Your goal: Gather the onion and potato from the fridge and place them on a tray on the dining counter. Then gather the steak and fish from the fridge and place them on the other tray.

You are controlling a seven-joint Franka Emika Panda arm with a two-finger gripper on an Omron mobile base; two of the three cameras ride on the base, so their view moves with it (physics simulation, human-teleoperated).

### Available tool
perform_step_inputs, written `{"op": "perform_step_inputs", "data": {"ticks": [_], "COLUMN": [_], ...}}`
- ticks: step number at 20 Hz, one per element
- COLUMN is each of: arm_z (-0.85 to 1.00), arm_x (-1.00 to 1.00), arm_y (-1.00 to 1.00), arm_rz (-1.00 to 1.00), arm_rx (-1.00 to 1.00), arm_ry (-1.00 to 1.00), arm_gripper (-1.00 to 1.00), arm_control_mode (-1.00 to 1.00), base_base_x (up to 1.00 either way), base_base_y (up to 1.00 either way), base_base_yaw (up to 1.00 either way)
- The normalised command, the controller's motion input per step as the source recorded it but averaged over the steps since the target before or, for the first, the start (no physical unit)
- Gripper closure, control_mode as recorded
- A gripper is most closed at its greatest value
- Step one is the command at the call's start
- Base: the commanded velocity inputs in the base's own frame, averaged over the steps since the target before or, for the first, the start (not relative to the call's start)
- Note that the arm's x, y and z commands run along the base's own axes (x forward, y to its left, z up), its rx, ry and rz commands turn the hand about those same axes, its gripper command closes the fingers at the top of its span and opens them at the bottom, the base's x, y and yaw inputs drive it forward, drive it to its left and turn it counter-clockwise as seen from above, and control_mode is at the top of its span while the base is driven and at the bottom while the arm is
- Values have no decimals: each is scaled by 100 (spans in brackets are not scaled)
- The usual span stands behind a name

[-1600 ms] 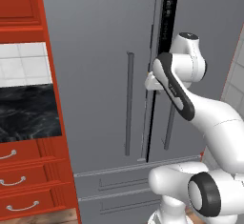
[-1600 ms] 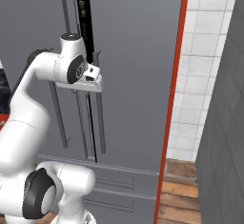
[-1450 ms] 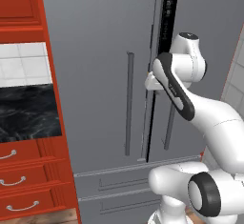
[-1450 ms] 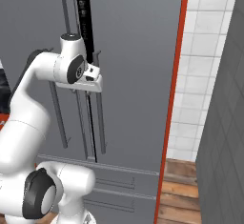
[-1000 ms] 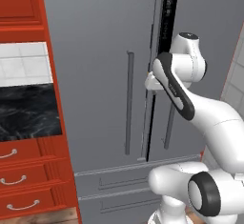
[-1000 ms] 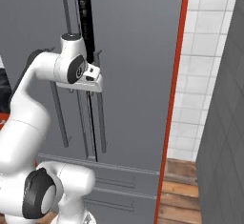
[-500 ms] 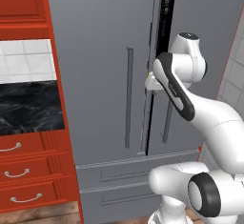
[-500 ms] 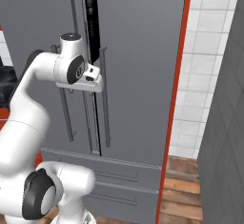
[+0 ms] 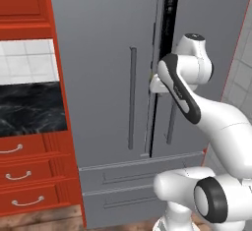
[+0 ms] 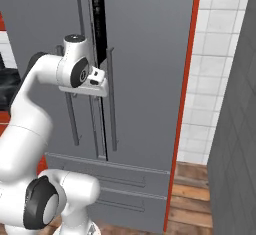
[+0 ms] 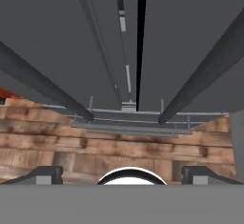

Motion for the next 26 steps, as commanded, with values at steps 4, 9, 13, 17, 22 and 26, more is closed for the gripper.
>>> {"op": "perform_step_inputs", "data": {"ticks": [4,9,13,17,22,26], "arm_z": [0,0,0,0,0,0], "arm_x": [0,0,0,0,0,0], "arm_y": [0,0,0,0,0,0], "arm_rz": [0,0,0,0,0,0], "arm_rx": [0,0,0,0,0,0], "arm_ry": [0,0,0,0,0,0], "arm_gripper": [-100,-100,-100,-100,-100,-100], "arm_control_mode": [100,100,100,100,100,100], "base_base_x": [-46,-49,-43,-11,0,0], "base_base_y": [2,0,0,0,0,0], "base_base_yaw": [0,0,0,0,0,0]}}
